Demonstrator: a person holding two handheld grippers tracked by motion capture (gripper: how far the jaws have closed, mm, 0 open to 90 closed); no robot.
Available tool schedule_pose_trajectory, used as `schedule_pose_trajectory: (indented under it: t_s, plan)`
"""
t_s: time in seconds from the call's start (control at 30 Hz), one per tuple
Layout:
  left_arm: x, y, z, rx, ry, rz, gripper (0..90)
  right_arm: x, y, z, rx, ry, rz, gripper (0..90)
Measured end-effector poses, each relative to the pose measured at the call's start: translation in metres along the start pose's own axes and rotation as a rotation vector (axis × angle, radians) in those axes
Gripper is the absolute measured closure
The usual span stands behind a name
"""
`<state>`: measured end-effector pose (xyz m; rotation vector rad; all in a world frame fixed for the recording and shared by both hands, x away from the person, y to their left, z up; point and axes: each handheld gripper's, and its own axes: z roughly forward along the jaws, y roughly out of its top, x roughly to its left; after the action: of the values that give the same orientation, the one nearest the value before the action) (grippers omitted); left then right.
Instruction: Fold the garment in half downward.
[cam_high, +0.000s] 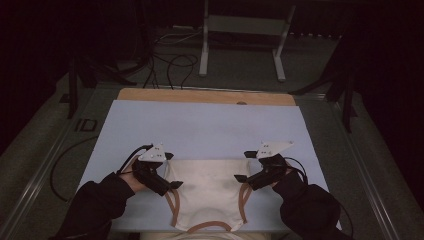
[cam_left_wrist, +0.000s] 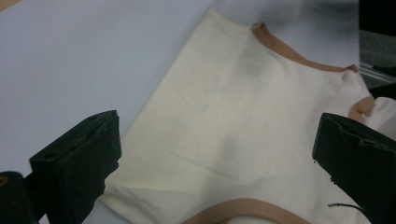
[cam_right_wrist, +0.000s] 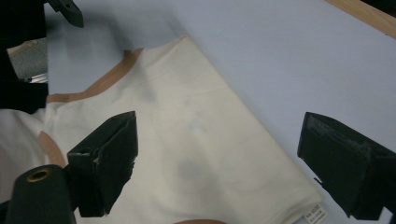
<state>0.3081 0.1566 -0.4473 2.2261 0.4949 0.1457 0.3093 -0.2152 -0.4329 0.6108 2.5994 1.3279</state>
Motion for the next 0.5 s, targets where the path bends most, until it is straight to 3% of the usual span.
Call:
schedule_pose_trajectory:
  t_s: [0.5]
  plan:
    - [0.026, -0.006, 0.019, 0.043, 0.046, -0.043, 1.4, -0.029, -0.009, 0.013, -0.001, -0.034, 0.048, 10.4]
